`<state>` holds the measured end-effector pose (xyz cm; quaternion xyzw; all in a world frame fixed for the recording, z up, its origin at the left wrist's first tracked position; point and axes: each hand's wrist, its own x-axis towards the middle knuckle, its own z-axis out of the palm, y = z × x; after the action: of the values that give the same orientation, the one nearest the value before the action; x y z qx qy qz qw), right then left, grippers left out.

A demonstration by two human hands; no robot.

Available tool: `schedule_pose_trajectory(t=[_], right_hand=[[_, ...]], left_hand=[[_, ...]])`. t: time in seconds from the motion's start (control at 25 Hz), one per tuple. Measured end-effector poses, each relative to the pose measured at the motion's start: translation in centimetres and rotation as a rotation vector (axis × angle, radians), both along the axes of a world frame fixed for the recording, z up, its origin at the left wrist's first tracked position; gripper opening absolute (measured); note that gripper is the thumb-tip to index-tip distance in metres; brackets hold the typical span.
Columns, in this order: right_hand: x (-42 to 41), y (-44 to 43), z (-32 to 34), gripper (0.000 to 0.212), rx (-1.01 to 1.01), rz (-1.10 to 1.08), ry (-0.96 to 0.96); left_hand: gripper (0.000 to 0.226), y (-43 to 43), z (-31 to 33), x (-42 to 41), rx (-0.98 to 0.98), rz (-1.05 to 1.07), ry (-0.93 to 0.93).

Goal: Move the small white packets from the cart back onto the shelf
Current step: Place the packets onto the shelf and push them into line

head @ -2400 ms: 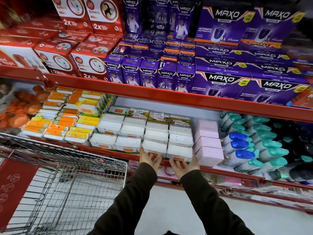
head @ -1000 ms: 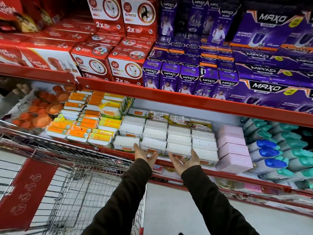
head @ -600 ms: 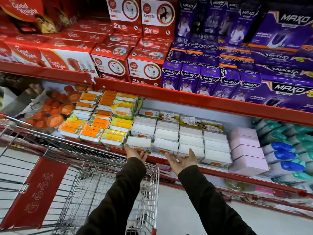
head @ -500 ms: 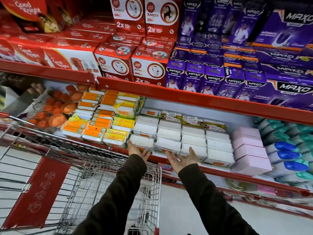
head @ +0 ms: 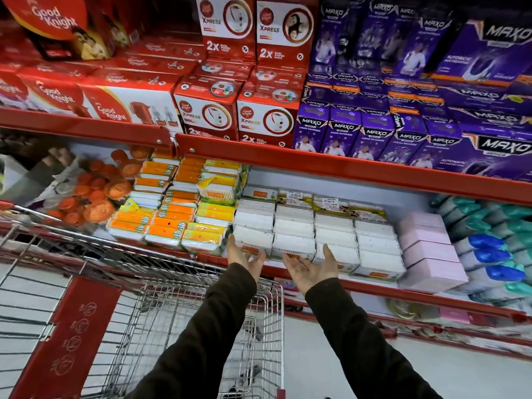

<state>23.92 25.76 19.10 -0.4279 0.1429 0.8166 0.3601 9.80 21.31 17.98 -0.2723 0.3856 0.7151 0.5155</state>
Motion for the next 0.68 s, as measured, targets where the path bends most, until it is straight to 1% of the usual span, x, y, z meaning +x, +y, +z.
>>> schedule_pose_trajectory(t=[0.04,0.2,0.24,0.28,0.32,0.36,0.4,0.44,0.48,0.52,0.56,0.6,0.68], right_hand=[[0.1,-0.2,0.1,0.082,0.014,0.007,-0.013],[0.0,-0.8,0.6,0.079,0.057,0.062,-0.065],[-0.1,-0.9,0.9,0.075,0.085,0.103,-0.097],[-0.3,-1.1,1.2,0.068,0.133,0.16,-0.152],[-0.5,-1.3,1.6,0.056,0.227,0.232,-0.253],[-0.7,-1.5,1.7,0.04,0.384,0.315,-0.432],[-0.6,-1.5,1.6,0.028,0.606,0.41,-0.678],[-0.4,-1.3,1.2,0.024,0.869,0.512,-0.994],[-0.1,-0.8,0.5,0.027,1.137,0.622,-1.305],[0.3,0.2,-0.3,0.033,1.338,0.745,-1.548],[0.6,1.3,-1.1,0.041,1.428,0.89,-1.704],[0.8,2.3,-2.0,0.049,1.439,1.041,-1.787],[1.3,3.8,-3.7,0.059,1.411,1.312,-1.842]], left_hand=[[0.054,-0.1,0.1,0.2,0.009,0.013,-0.003],[0.059,-0.2,0.4,1.1,0.007,0.068,0.038],[0.056,-0.3,0.4,1.4,-0.016,0.066,0.088],[0.052,-0.3,0.6,1.6,-0.079,0.046,0.19],[0.049,-0.5,0.9,1.9,-0.185,-0.006,0.364],[0.046,-0.6,1.0,2.1,-0.301,-0.095,0.621],[0.044,-0.7,0.9,2.4,-0.392,-0.209,0.945],[0.043,-0.6,0.6,2.4,-0.443,-0.344,1.289],[0.043,-0.2,0.2,2.2,-0.476,-0.502,1.605],[0.047,0.4,-0.3,1.6,-0.495,-0.681,1.834],[0.051,1.2,-0.8,1.0,-0.517,-0.87,1.966],[0.056,1.9,-1.4,0.4,-0.554,-1.054,2.026],[0.062,2.9,-3.0,-0.4,-0.633,-1.317,2.068]])
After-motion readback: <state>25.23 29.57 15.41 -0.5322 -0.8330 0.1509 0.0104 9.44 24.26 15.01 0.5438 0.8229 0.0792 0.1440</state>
